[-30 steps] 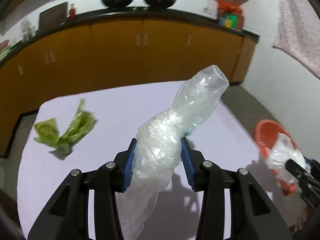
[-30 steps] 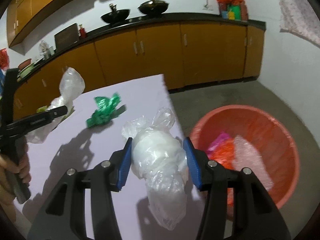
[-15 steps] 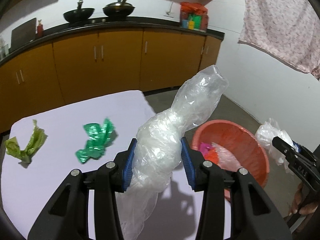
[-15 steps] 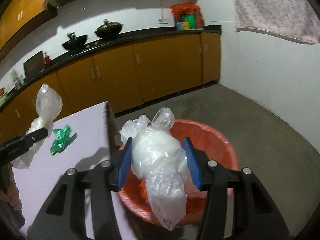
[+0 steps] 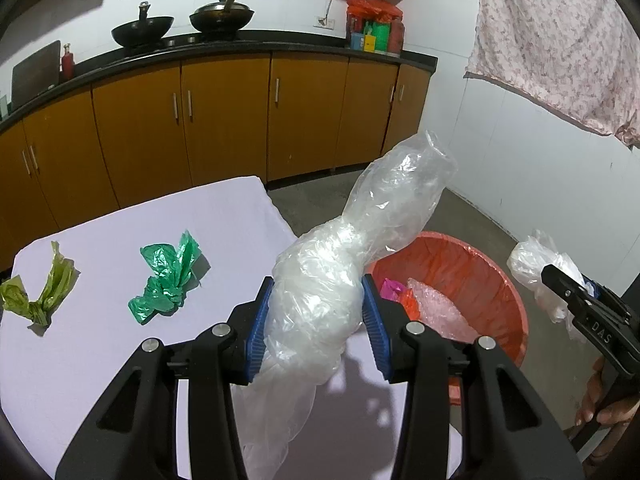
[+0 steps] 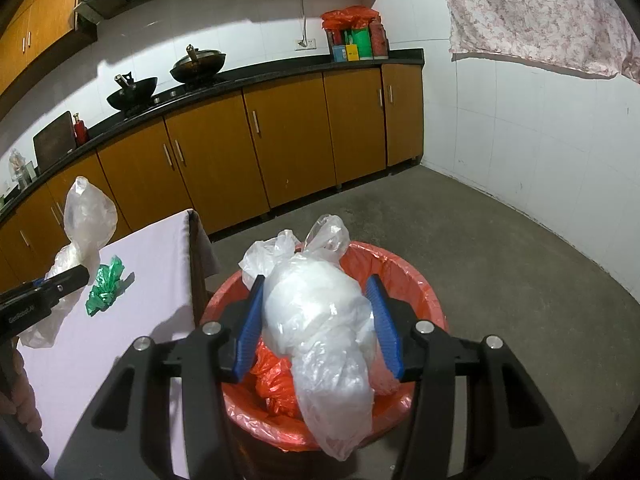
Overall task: Collect trash
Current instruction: 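Carry both clear plastic bags over the wastebasket with both tools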
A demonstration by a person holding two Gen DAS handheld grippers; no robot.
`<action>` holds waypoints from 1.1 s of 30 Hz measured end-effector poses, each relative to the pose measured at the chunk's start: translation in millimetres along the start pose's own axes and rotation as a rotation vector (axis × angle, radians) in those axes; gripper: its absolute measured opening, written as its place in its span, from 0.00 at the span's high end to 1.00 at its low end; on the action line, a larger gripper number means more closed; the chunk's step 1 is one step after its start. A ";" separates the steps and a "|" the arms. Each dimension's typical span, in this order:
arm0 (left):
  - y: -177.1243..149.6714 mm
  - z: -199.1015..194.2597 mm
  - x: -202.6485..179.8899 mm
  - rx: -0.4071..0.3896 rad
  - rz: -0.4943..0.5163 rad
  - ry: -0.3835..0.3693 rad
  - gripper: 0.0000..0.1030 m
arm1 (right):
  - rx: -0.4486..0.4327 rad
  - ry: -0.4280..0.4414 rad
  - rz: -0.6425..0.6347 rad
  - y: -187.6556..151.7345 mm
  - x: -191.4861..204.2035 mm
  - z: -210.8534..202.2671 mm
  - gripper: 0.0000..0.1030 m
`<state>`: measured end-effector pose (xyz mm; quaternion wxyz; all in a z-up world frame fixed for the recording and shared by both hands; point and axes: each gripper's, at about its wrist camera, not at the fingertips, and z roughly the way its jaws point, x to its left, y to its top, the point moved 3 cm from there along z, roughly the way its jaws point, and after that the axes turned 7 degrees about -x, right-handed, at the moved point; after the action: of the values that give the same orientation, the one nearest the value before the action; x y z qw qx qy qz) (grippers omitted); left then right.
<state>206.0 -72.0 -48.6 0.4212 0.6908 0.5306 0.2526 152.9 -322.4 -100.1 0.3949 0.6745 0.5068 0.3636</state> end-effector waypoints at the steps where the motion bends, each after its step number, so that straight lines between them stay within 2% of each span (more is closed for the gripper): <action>1: 0.1 0.2 -0.4 0.001 0.001 0.000 0.58 | 0.000 0.000 0.000 -0.4 -0.5 -0.8 0.52; 24: -8.1 7.4 -13.2 0.031 0.011 -0.017 0.58 | 0.014 -0.007 0.018 -4.2 -5.2 4.7 0.52; 33: -8.3 15.4 -28.1 0.041 0.003 -0.050 0.58 | 0.005 -0.030 0.036 -0.4 -12.9 6.2 0.52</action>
<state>205.2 -102.7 -60.9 0.4198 0.7061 0.5241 0.2249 155.4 -335.9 -104.2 0.3943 0.6899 0.4894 0.3592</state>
